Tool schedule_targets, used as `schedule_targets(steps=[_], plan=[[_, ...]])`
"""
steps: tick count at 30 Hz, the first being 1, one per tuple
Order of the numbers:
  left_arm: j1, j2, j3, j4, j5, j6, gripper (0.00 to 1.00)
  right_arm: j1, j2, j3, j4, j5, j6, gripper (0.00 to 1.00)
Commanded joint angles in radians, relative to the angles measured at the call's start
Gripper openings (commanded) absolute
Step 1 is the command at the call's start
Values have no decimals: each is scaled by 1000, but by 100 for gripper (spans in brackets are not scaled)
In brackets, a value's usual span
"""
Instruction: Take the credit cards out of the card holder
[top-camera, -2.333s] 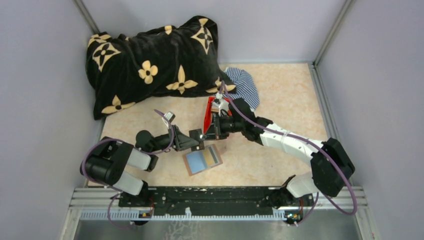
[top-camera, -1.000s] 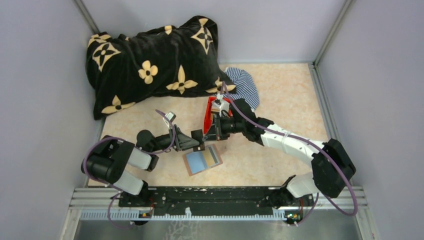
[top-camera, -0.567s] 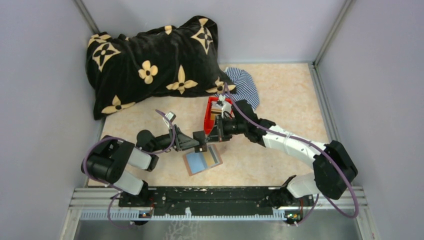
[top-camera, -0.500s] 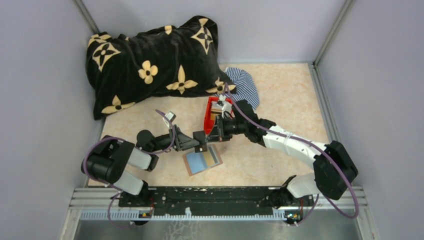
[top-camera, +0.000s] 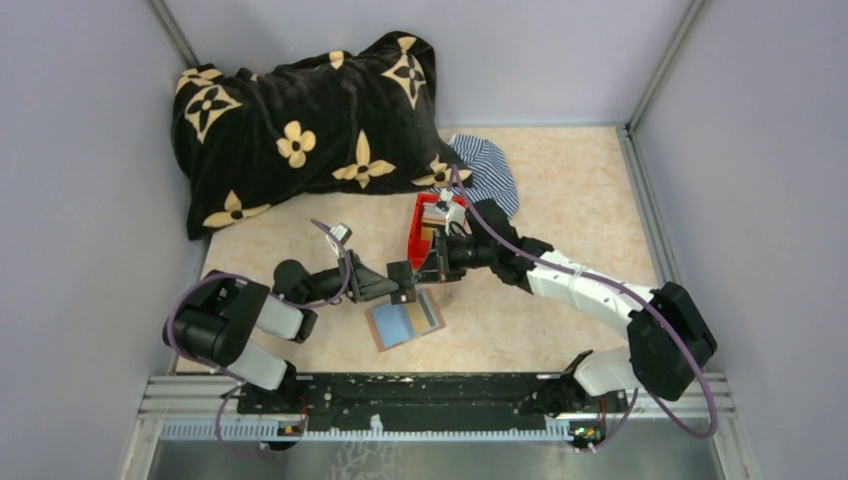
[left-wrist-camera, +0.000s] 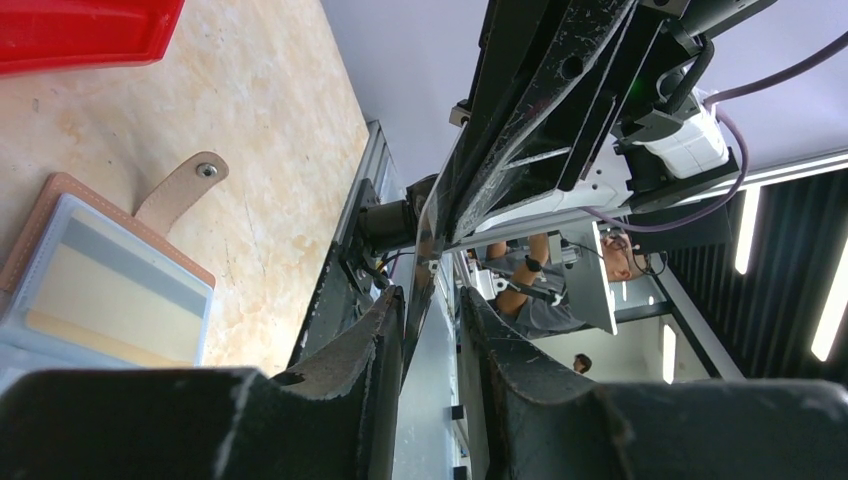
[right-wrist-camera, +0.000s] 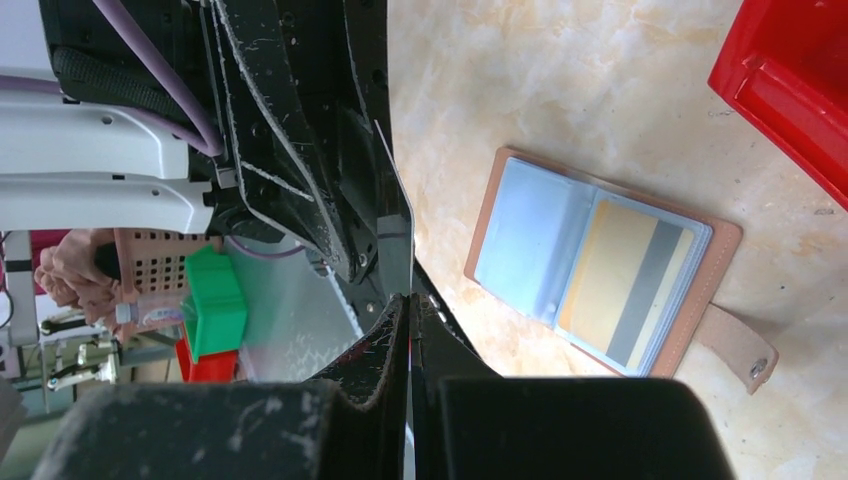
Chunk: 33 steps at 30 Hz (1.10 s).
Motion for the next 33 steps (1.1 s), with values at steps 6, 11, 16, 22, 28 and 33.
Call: schedule_targets(steps=[6, 11, 16, 22, 28, 33], plan=[[0, 16, 1, 248, 1, 7, 36, -18, -35, 9, 19, -10, -17, 0], [0, 27, 2, 247, 0, 8, 19, -18, -36, 8, 22, -13, -14, 0], [0, 34, 4, 247, -1, 9, 0, -19, -40, 7, 17, -11, -18, 0], [-2, 14, 17, 233, -2, 40, 0, -18, -45, 5, 9, -2, -31, 4], [-19, -17, 144, 50, -13, 165, 0, -75, -108, 42, -96, 39, -105, 41], [-67, -40, 375, -405, -23, 460, 0, -198, -202, 29, -126, 27, -106, 43]])
